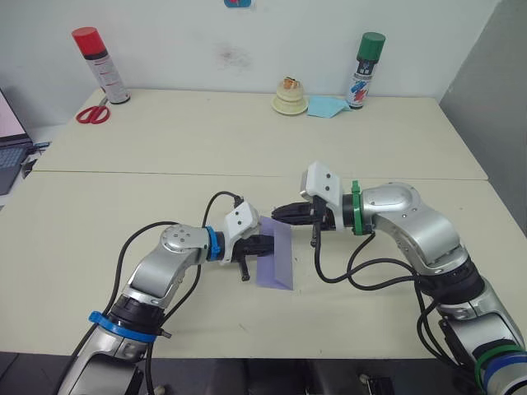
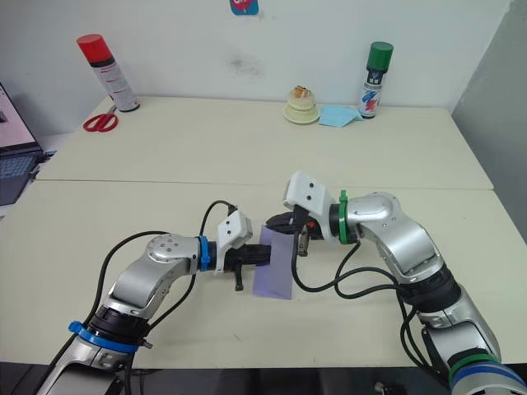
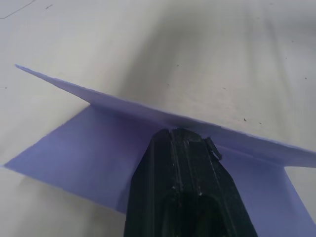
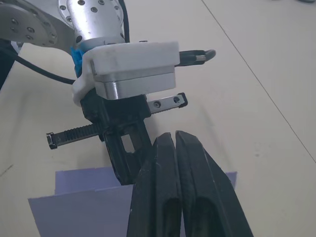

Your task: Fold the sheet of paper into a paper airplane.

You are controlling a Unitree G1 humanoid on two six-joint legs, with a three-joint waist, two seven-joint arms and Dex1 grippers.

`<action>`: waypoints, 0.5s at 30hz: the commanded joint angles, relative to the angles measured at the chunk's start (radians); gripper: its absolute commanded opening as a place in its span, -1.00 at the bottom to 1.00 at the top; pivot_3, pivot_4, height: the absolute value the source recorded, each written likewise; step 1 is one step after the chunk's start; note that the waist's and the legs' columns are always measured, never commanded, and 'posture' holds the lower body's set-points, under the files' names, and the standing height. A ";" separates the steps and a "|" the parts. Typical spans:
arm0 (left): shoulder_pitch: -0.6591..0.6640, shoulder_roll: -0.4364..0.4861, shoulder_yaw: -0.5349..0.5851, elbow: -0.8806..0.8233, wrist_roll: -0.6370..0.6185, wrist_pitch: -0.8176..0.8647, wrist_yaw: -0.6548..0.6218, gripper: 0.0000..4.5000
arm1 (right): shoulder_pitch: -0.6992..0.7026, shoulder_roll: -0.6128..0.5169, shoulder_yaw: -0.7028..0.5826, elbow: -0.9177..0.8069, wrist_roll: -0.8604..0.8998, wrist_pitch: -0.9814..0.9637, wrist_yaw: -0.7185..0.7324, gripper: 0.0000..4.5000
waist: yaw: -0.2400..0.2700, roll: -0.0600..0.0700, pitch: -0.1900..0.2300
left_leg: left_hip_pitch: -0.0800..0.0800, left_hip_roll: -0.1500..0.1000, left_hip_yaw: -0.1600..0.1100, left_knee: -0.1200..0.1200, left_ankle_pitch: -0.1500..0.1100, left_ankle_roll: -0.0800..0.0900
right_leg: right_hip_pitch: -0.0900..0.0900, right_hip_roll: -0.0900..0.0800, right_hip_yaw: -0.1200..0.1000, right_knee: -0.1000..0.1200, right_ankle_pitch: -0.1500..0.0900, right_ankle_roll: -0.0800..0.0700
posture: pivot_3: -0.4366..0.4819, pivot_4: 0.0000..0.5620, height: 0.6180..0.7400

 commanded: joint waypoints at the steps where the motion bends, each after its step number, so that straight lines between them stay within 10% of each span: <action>1: -0.021 -0.009 0.001 -0.003 0.005 -0.027 -0.006 -1.00 | -0.024 -0.019 0.022 -0.010 -0.031 -0.041 0.021 -0.95 | 0.000 0.000 0.000 | 0.000 0.000 0.000 0.000 0.000 0.000 | 0.000 0.000 0.000 0.000 0.000 0.000 | -0.05 -0.47 0.96; 15: -0.044 -0.035 -0.008 -0.003 0.008 -0.033 -0.011 -1.00 | -0.066 -0.012 0.109 0.056 -0.150 -0.148 0.071 -0.95 | 0.000 0.000 0.000 | 0.000 0.000 0.000 0.000 0.000 0.000 | 0.000 0.000 0.000 0.000 0.000 0.000 | -0.05 -0.47 0.96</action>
